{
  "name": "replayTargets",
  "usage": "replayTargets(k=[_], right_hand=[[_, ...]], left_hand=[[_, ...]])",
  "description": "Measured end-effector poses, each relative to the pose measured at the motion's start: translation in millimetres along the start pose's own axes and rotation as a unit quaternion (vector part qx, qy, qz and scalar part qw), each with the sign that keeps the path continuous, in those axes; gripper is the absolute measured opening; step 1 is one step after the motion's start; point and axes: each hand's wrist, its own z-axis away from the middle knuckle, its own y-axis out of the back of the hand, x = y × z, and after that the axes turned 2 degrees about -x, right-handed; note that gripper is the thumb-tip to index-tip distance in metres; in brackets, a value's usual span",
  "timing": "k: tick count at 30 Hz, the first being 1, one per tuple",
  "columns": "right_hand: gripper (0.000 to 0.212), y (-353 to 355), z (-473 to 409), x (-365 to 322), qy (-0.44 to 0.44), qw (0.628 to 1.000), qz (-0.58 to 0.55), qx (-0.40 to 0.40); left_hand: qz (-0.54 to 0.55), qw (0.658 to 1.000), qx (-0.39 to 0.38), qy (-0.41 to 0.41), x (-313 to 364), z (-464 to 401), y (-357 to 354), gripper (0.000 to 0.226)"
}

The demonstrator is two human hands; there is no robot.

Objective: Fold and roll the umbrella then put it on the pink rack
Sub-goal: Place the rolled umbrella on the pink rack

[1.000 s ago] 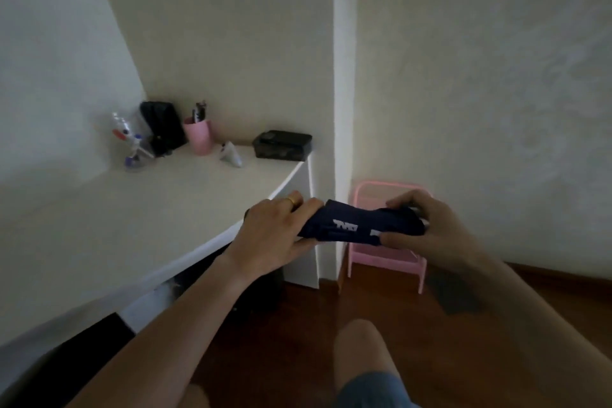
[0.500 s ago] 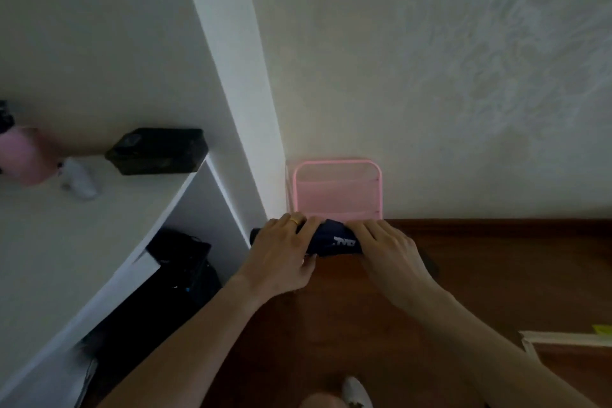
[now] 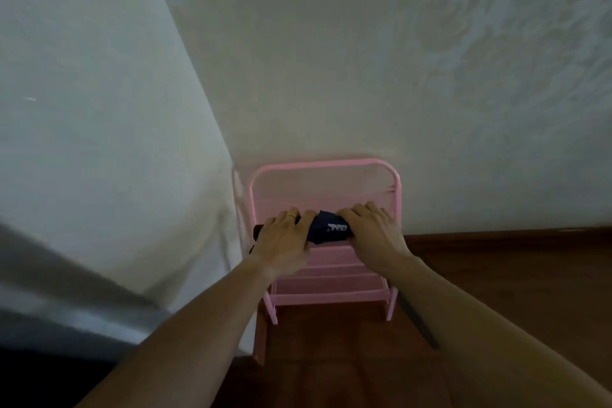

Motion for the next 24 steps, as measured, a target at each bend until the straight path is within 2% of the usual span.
replayTargets(k=[5,10,14,16,18,19,21,24], right_hand=[[0.044,-70.9,-42.3,26.6,-0.010,0.999,-0.014,-0.051],[0.036,-108.8,-58.2,40.2,-0.007,0.991,-0.057,-0.118],[0.034,-115.6,-55.0,41.8,-0.021,0.985,-0.085,-0.148],[0.039,-115.8,-48.0,40.8,-0.021,0.984,-0.088,-0.151],[0.040,-117.4,-41.0,38.7,-0.020,0.988,-0.057,-0.144],[0.035,-121.2,-37.7,39.2,-0.018,0.991,-0.040,-0.129],[0.021,-123.1,-34.2,36.2,-0.024,0.993,-0.005,-0.119],[0.015,-120.0,-31.9,28.6,-0.029,0.992,0.025,-0.119]], left_hand=[[0.052,0.995,-0.088,0.010,-29.8,-53.1,-71.2,0.058],[0.118,0.982,-0.150,0.021,-49.9,-73.8,-115.4,0.055],[0.123,0.972,-0.200,-0.003,-56.8,-73.8,-130.0,0.072],[0.098,0.977,-0.185,-0.025,-58.4,-66.7,-131.3,0.074],[0.067,0.991,-0.106,-0.037,-58.3,-57.4,-133.7,0.061],[0.047,0.996,-0.055,-0.044,-57.2,-53.6,-136.6,0.052],[0.016,0.999,0.000,-0.035,-52.1,-45.1,-139.9,0.033],[-0.028,0.999,-0.005,-0.025,-47.4,-37.5,-140.2,0.025]])
